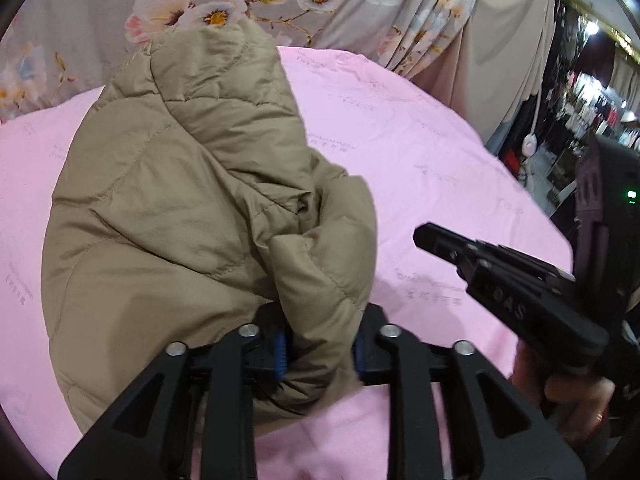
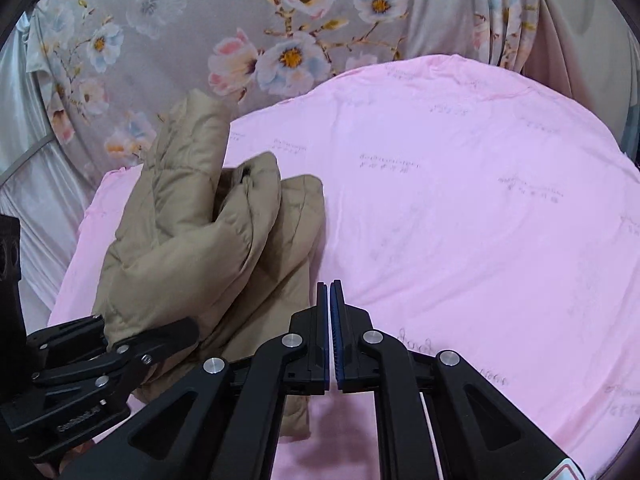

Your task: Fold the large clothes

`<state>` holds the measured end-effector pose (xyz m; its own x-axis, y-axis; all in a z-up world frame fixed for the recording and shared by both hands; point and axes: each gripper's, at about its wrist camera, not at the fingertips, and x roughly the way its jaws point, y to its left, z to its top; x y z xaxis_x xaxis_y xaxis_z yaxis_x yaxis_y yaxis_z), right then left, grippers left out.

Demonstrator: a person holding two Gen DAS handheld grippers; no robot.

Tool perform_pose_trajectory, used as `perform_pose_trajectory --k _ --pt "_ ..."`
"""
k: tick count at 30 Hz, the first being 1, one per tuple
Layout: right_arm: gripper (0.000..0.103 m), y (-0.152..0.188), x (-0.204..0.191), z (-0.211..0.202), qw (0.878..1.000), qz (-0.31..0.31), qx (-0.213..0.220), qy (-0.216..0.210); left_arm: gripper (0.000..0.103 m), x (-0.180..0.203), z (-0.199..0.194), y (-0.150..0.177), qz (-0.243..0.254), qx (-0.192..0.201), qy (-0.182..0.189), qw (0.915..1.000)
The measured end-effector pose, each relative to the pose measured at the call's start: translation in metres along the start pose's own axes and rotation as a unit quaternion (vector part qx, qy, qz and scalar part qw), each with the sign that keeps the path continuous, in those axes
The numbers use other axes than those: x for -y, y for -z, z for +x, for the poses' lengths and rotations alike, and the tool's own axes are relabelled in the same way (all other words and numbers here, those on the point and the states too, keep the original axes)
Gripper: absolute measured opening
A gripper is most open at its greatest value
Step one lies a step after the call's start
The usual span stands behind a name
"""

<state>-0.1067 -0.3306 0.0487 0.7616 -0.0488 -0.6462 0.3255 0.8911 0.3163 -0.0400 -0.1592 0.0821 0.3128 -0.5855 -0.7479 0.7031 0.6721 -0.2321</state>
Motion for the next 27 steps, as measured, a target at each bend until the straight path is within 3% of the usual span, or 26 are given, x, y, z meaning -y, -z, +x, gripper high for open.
perform_pose_trajectory --k 2,3,4,6,9,16,22,27 --pt "0.015 -0.011 -0.002 -0.011 1.000 0.002 0.010 -0.010 0.052 -0.006 -0.025 -0.005 -0.015 0.020 0.012 0.9996" --pt "0.027 -0.015 -0.002 -0.015 1.000 0.004 0.015 -0.018 0.061 -0.011 -0.039 -0.007 -0.023 0.037 0.017 0.9989" --pt "0.037 -0.020 -0.006 -0.019 0.999 0.004 0.019 -0.027 0.064 -0.015 -0.053 -0.010 -0.029 0.055 0.019 0.9978" --pt "0.039 -0.030 -0.022 -0.024 0.999 -0.011 0.028 -0.040 0.072 -0.032 -0.081 -0.019 -0.051 0.097 0.014 0.9938" --pt "0.045 -0.045 -0.048 -0.023 0.998 -0.025 0.029 -0.055 0.073 -0.065 -0.104 -0.032 -0.085 0.132 -0.048 0.9865" --pt "0.053 -0.093 -0.092 0.004 0.998 -0.012 0.021 -0.065 0.072 -0.155 -0.094 -0.054 -0.147 0.111 -0.191 0.9643" --pt "0.053 -0.135 -0.090 0.046 0.995 0.073 -0.004 -0.071 0.071 -0.185 -0.076 -0.075 -0.151 0.100 -0.222 0.9581" --pt "0.053 -0.141 -0.088 0.091 0.989 0.111 -0.061 -0.077 0.071 -0.194 -0.061 -0.103 -0.154 0.091 -0.205 0.9624"
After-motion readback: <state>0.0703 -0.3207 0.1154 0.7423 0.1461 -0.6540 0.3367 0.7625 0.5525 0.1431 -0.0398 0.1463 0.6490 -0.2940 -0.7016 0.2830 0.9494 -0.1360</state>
